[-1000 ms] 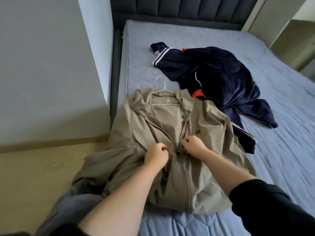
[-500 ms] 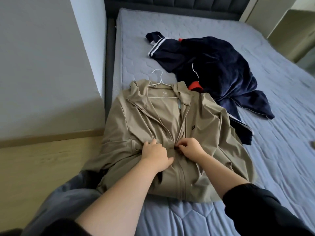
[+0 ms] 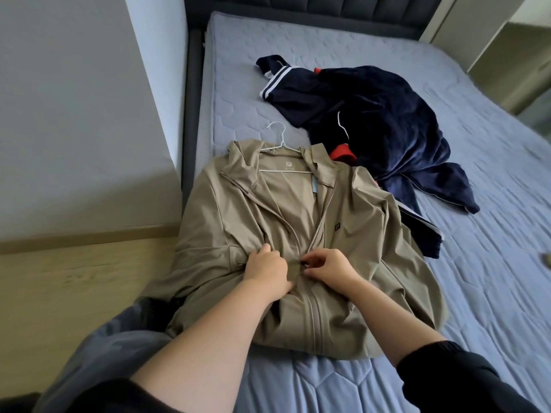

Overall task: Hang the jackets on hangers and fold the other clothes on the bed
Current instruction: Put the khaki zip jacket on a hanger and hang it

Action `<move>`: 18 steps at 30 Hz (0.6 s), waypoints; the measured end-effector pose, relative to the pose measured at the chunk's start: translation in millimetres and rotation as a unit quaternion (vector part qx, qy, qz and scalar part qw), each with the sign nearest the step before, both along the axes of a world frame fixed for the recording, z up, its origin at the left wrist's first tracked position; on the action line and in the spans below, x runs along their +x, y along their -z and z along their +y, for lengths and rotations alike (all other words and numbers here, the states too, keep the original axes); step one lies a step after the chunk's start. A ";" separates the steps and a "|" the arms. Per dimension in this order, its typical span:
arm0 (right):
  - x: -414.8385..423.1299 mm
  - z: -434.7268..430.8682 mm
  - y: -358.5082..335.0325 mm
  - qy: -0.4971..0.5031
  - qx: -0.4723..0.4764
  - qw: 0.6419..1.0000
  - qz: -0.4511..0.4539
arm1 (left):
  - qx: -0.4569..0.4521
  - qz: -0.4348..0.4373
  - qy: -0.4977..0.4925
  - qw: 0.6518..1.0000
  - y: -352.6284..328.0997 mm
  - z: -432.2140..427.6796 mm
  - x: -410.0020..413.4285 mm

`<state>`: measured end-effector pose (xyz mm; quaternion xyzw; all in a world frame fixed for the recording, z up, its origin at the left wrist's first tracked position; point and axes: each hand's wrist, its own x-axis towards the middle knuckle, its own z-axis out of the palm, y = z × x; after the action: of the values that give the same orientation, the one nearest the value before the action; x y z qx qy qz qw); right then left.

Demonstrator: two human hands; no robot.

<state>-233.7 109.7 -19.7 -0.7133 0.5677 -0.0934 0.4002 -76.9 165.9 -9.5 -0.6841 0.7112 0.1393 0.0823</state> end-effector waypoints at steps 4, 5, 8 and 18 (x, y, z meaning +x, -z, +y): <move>4.9 3.7 -10.5 0.100 -0.035 0.993 -0.051 | -0.035 0.144 -0.046 0.988 -6.0 4.0 2.0; 6.2 3.4 -13.7 0.112 -0.048 0.991 -0.060 | -0.036 0.180 -0.065 0.981 -9.3 4.4 0.1; 10.0 0.7 -29.7 0.105 -0.095 0.988 -0.061 | -0.004 0.225 -0.102 0.969 -16.2 3.5 -7.2; 19.9 -12.6 -76.9 -0.027 -0.106 0.994 0.009 | 0.027 0.409 -0.226 0.884 -25.4 -4.6 -13.4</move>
<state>-213.8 97.0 57.2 -0.7676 0.5387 -0.1352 0.3198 -90.3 161.2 15.9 -0.7064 0.5038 0.4401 -0.2313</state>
